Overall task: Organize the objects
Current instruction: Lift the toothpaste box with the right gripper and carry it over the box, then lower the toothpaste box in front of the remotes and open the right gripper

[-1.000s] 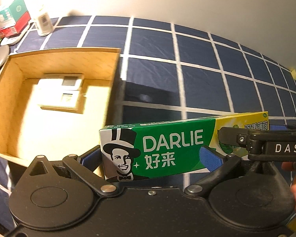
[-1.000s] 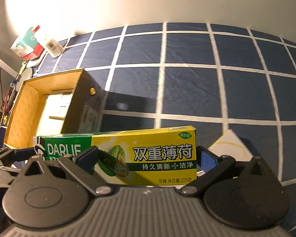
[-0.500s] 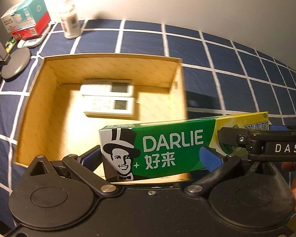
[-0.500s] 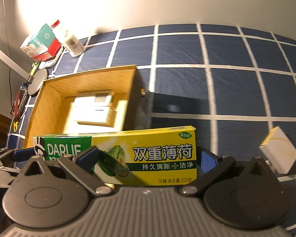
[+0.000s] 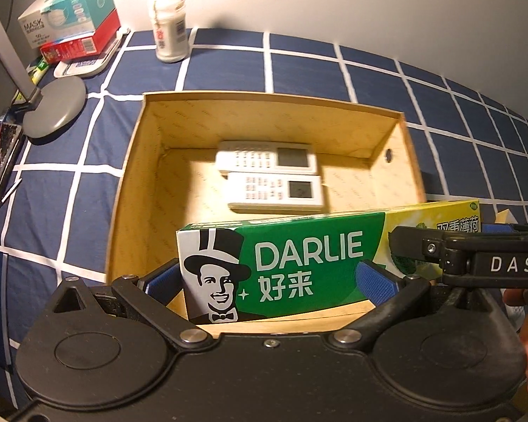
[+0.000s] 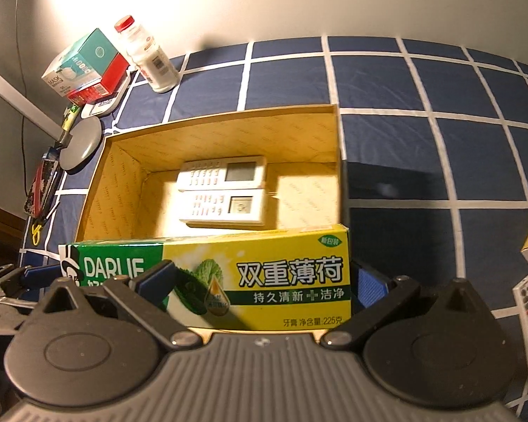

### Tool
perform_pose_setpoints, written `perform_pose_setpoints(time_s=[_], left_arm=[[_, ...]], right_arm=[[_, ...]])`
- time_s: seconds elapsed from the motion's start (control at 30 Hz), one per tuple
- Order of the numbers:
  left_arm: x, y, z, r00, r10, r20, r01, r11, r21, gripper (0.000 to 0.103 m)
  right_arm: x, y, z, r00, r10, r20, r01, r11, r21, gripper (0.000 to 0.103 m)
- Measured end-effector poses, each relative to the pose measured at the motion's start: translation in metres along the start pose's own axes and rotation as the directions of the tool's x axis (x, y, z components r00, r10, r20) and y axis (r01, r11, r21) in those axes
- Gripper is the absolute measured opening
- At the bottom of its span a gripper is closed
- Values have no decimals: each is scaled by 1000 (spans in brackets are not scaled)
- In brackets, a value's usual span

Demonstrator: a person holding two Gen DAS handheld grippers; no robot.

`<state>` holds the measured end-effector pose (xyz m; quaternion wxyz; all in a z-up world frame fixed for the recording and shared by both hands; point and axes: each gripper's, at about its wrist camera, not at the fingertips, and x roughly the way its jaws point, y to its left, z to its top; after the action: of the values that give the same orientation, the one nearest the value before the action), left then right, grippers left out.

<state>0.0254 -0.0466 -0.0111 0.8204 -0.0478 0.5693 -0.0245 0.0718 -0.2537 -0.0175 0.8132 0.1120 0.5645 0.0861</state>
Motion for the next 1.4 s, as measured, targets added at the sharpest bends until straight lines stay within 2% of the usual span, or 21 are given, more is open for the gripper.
perform_pose_setpoints(time_s=[0.33,0.7,1.17,1.4], left_arm=[[30,39,11,998,-20,-58,22,999,29,102],[72,59,30,989,-54,-140,60,997,40,102],[95,60,40,982,-16,-187,27,998,59,103],[102,55,41,980,26,-197,-9,996,88,103]], right_arm=[[39,31,5,998,-50,-44,51,998,21,103],[80,35,19,989,-98,-109,105,993,61,103],[107,36,24,981,-121,-151,133,989,70,103],[115,37,24,978,-135,-161,147,987,67,103]])
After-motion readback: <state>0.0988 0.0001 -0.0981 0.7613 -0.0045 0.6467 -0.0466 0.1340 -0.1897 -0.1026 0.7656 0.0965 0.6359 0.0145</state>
